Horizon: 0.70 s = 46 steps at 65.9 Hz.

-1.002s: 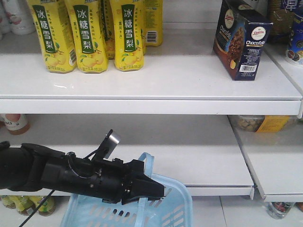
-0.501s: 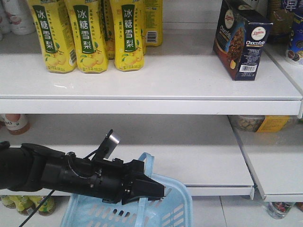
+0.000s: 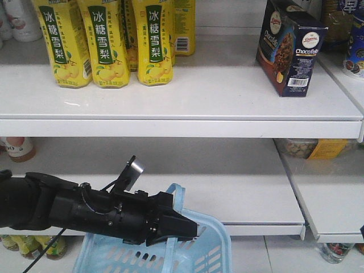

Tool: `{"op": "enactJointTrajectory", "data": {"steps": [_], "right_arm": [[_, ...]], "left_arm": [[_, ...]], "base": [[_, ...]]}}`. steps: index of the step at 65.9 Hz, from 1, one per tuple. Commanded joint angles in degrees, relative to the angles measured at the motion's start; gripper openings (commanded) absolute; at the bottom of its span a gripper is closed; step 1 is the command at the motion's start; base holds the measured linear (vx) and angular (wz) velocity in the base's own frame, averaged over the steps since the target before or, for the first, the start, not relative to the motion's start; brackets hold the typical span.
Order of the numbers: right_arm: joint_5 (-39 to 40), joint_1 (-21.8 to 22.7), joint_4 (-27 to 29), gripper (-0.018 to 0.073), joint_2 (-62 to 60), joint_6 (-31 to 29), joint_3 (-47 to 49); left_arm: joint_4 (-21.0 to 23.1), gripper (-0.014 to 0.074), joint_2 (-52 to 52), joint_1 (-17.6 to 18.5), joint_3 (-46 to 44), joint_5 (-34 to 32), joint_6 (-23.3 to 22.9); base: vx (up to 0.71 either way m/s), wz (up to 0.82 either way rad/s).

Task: Left arm holds basket, right arm returns cookies
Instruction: 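Withdraw the right gripper from the shelf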

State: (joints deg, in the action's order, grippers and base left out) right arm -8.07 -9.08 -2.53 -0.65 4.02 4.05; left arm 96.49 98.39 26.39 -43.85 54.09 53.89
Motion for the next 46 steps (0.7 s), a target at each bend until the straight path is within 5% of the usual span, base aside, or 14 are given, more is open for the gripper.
{"op": "enactJointTrajectory", "data": {"steps": [1,11,46], "right_arm": [[4.8,0.1,0.1,0.0302,0.0,0.0,1.6],[4.6,0.1,0.2,-0.0016,0.0,0.0,1.6],[4.5,0.1,0.2,-0.0008,0.0,0.0,1.6]], "left_arm": [[2.8,-0.0006,-3.0,0.0,-1.5,2.8,2.0],[2.8,-0.0006,-3.0,0.0,-1.5,2.8,2.0],[2.8,-0.0006,-3.0,0.0,-1.5,2.7,2.0]], "base": [[0.0,0.0],[0.0,0.0],[0.0,0.0]]}}
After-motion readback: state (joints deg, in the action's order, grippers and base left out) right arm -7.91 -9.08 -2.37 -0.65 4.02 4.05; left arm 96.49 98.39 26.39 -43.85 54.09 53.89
